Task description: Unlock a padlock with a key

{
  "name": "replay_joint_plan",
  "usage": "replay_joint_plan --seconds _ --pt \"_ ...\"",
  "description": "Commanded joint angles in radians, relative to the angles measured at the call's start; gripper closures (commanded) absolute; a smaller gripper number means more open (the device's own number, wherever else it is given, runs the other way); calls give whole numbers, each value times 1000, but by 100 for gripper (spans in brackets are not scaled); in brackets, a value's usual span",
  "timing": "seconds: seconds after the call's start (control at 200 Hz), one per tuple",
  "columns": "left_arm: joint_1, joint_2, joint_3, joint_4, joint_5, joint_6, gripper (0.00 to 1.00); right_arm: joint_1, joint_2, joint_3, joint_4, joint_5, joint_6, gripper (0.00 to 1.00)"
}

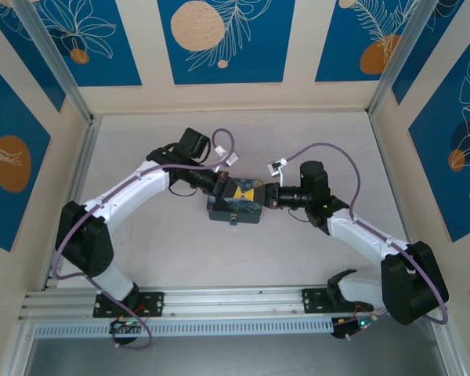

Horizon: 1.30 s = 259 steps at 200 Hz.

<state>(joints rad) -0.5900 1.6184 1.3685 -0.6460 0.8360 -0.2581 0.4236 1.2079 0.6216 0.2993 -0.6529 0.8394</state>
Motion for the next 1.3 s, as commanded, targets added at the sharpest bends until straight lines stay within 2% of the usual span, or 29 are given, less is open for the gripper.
replay_joint_plan --seconds 0.0,0.06,0.16,0.255,0.435,0.63,0.76,0.905,1.055,1.29 --pt "4 -27 -14 61 -5 -36 99 11 -25 0 0 -14 -11 100" --pt "7 -42 -36 116 -27 -96 79 14 -43 -2 -35 24 -20 100" --pt "17 -85 -84 221 -76 -214 56 29 -84 -9 -122 145 -46 100" --pt "29 -128 -133 317 -130 -358 41 49 -126 -22 -186 263 -71 100" --pt "30 -190 -235 482 -211 -672 32 117 -196 -24 -267 520 -119 100" --pt "24 -203 -323 566 -280 -984 31 246 -225 13 -283 794 -247 100" --pt "4 -207 -348 571 -334 -1092 32 320 -203 56 -259 873 -330 100" --pt "-6 -200 -333 550 -349 -1116 37 390 -149 130 -280 928 -415 100" --pt "-24 -186 -331 558 -348 -1130 47 463 -102 188 -294 1012 -502 100" --pt "-39 -194 -362 582 -358 -1154 56 566 -50 224 -262 1209 -640 100"
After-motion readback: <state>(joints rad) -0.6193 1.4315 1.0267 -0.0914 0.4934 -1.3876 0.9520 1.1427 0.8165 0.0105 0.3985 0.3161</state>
